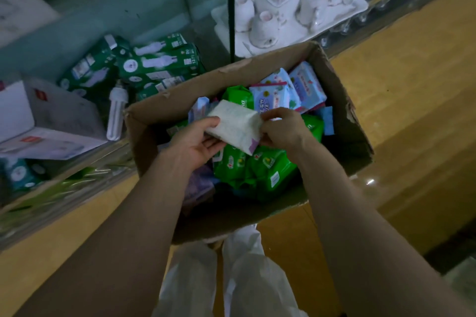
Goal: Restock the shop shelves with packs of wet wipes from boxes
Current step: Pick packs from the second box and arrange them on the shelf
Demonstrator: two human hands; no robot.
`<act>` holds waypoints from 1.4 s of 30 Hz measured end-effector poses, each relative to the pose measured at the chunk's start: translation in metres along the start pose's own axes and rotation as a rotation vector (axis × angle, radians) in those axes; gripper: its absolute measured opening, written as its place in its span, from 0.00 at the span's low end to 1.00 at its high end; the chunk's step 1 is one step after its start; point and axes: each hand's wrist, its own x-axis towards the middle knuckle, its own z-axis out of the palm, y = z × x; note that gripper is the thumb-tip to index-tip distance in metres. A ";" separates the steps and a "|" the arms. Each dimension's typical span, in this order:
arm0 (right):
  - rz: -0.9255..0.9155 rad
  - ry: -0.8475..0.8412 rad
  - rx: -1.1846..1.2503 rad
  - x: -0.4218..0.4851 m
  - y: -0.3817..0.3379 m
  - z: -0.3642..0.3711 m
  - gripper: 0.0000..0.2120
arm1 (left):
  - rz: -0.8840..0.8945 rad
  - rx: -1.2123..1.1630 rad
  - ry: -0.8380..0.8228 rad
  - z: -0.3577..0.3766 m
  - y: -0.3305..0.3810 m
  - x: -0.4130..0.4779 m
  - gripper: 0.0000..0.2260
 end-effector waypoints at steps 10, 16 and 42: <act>-0.076 0.111 -0.388 0.026 0.013 0.035 0.24 | 0.202 -0.068 0.231 -0.033 0.018 0.010 0.16; -0.070 0.382 -0.454 0.042 0.014 0.018 0.30 | 0.238 0.016 0.189 -0.014 0.016 0.008 0.20; -0.161 0.382 0.273 -0.052 0.021 0.012 0.11 | 0.364 -0.030 0.114 0.009 0.006 -0.054 0.19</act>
